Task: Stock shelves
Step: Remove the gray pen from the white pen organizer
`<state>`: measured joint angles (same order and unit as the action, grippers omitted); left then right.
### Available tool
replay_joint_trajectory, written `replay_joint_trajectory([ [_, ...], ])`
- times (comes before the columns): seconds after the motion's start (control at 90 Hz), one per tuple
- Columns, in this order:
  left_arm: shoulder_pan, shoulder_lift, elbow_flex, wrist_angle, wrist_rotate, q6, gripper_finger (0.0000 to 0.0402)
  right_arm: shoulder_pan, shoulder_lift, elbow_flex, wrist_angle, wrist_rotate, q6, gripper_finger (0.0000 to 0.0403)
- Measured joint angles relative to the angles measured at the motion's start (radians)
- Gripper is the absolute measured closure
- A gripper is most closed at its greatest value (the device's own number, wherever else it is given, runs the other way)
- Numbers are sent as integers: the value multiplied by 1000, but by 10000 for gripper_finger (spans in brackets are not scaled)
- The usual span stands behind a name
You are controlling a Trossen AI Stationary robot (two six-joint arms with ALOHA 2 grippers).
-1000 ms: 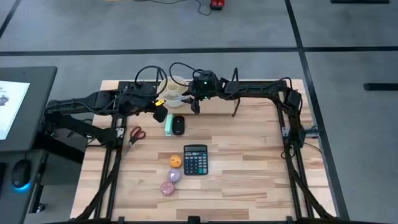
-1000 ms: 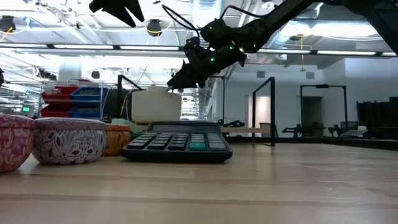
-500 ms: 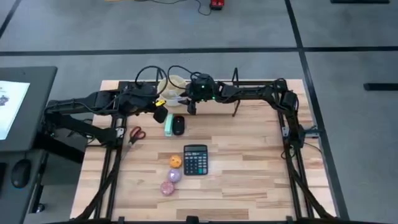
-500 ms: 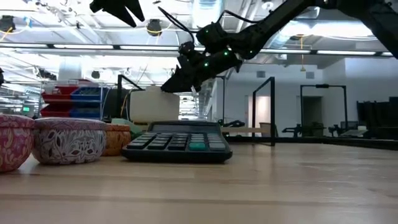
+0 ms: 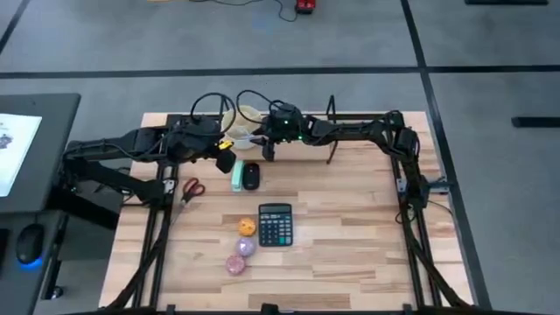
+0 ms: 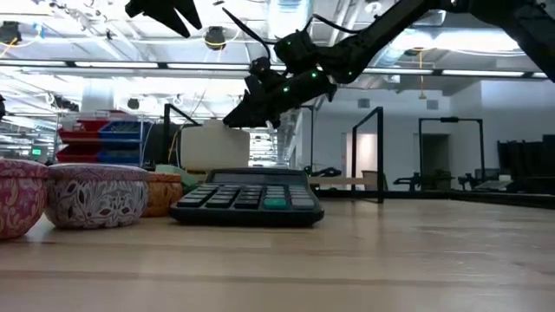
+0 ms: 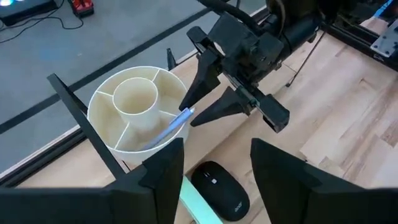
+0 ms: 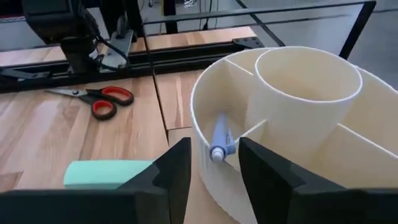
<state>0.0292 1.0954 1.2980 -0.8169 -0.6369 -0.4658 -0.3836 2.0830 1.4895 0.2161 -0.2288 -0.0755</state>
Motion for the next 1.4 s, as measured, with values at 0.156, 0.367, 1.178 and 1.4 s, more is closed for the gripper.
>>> replay_joint_trajectory([
  [0.156,0,0,0,-1,0,-2,238,7,0,0,5,48,-1,279],
  [0.367,0,0,0,-1,0,-2,238,8,0,0,10,55,-1,265],
  [1.178,0,0,0,-1,-1,-2,238,9,0,1,1,55,-2,397],
  [1.4,0,0,0,-1,-1,-2,238,9,-6,2,2,54,23,400],
])
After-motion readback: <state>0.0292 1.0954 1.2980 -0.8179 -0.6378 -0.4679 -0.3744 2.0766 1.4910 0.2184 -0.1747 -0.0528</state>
